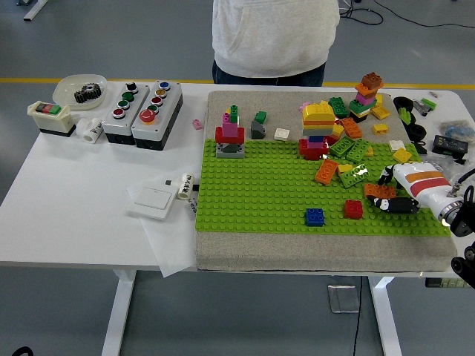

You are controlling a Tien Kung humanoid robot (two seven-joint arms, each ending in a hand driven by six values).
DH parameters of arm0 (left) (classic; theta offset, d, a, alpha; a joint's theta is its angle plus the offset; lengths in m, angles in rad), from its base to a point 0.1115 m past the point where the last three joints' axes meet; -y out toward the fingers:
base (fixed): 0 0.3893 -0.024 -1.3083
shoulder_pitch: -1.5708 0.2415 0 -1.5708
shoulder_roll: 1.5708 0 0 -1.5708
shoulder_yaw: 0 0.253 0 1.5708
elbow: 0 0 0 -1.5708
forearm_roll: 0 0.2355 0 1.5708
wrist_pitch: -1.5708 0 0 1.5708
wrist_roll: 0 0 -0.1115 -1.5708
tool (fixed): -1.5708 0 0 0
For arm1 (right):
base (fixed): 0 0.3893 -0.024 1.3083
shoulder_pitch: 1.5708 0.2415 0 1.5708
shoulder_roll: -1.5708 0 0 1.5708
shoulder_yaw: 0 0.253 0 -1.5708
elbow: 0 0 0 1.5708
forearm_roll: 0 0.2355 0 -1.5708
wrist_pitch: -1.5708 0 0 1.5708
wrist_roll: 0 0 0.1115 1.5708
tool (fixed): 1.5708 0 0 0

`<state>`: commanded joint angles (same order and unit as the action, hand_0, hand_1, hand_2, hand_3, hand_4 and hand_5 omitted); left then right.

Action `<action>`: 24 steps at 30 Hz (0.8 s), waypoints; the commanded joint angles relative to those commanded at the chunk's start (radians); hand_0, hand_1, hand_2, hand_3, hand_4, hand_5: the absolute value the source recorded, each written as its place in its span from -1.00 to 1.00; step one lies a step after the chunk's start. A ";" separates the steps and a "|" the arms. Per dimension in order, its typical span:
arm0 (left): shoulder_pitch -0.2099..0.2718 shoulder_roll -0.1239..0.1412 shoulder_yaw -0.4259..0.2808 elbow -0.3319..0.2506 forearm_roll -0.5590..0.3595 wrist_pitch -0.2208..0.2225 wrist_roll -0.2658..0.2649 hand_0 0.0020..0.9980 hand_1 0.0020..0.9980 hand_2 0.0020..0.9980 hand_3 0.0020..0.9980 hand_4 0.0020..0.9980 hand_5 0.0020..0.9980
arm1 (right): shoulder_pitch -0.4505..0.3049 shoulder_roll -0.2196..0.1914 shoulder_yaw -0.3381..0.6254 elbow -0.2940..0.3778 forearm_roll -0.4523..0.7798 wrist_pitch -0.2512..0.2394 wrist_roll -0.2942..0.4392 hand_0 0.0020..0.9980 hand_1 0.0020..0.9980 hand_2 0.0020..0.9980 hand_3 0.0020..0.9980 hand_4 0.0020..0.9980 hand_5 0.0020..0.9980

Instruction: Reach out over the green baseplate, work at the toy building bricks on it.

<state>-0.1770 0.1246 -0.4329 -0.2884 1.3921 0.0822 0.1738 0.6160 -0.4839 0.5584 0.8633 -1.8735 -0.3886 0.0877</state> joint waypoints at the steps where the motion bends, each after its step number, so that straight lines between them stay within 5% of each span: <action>1: 0.000 0.000 0.000 0.000 0.000 0.000 0.000 0.38 0.28 0.43 0.23 0.35 0.34 | 0.000 0.000 0.000 0.000 -0.002 -0.001 0.001 -0.56 -0.18 0.09 0.04 0.42 0.14; 24: 0.009 -0.001 -0.010 0.000 0.021 -0.009 0.006 0.38 0.29 0.43 0.23 0.35 0.34 | -0.021 -0.021 0.024 0.053 -0.033 -0.047 0.027 -0.58 -0.21 0.05 0.02 0.33 0.12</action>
<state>-0.1678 0.1233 -0.4430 -0.2888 1.4132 0.0734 0.1795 0.5950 -0.5051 0.5827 0.9160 -1.9067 -0.4352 0.1147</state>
